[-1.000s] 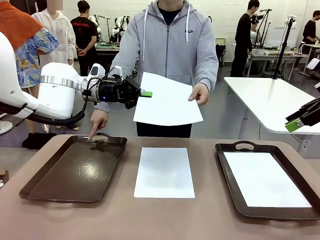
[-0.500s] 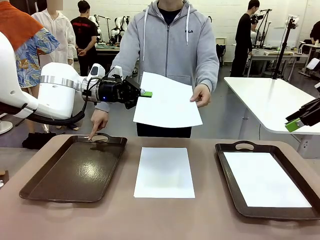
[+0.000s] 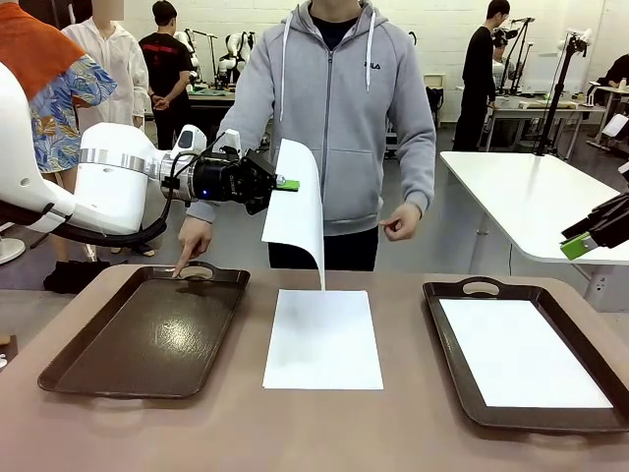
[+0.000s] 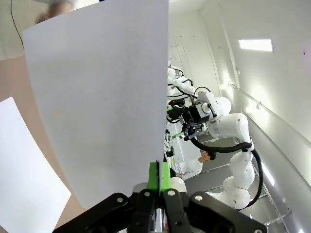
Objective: Sort the A4 documents.
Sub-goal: Place the A4 Paper in the designated Handle tray.
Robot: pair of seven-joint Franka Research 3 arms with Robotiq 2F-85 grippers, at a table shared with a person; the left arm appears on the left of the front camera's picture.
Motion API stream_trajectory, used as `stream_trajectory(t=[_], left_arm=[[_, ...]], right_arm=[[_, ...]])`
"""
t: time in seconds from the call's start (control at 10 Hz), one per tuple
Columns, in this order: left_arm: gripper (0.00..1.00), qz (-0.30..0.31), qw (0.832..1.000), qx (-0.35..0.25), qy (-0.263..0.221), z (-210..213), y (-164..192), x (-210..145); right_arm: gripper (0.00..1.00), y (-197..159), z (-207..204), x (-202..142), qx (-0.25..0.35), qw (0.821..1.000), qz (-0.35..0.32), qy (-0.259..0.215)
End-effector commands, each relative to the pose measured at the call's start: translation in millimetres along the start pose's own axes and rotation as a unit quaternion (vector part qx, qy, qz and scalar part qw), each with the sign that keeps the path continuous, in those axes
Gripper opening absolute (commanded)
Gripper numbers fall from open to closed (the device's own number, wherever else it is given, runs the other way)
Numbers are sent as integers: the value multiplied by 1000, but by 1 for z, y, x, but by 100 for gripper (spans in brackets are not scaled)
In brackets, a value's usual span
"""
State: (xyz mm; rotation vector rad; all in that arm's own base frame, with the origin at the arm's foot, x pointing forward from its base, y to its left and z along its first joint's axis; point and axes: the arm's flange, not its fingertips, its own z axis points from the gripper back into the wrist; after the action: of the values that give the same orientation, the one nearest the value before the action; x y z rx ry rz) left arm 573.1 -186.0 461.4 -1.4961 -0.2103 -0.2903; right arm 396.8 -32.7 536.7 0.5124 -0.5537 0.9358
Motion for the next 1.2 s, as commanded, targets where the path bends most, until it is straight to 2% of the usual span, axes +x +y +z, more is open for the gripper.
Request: stream_trajectory(t=[0.0, 0.3, 0.4, 0.5, 0.6, 0.7, 1.0, 1.1], left_arm=[[1, -15, 998, 48, 46, -3, -3, 2], [1, -31, 993, 107, 38, 16, -11, -6], [1, -23, 994, 99, 38, 29, -8, -11], [1, -5, 995, 79, 53, 45, -10, -16], [1, 9, 995, 86, 55, 64, -11, -23], [1, 22, 993, 103, 56, 80, -11, -30], [1, 104, 973, 172, 109, 126, 1, -56], [1, 111, 971, 184, 102, 135, 2, -60]], right_arm=[[100, 0, -1, 0, 2, 1000, 0, 1], [100, 0, -1, 0, 2, 1000, 0, 1], [100, 0, -1, 0, 2, 1000, 0, 1], [100, 0, -1, 0, 2, 1000, 0, 1], [100, 0, -1, 0, 2, 1000, 0, 1], [100, 0, -1, 0, 2, 1000, 0, 1], [100, 0, -1, 0, 2, 1000, 0, 1], [100, 0, -1, 0, 2, 1000, 0, 1]])
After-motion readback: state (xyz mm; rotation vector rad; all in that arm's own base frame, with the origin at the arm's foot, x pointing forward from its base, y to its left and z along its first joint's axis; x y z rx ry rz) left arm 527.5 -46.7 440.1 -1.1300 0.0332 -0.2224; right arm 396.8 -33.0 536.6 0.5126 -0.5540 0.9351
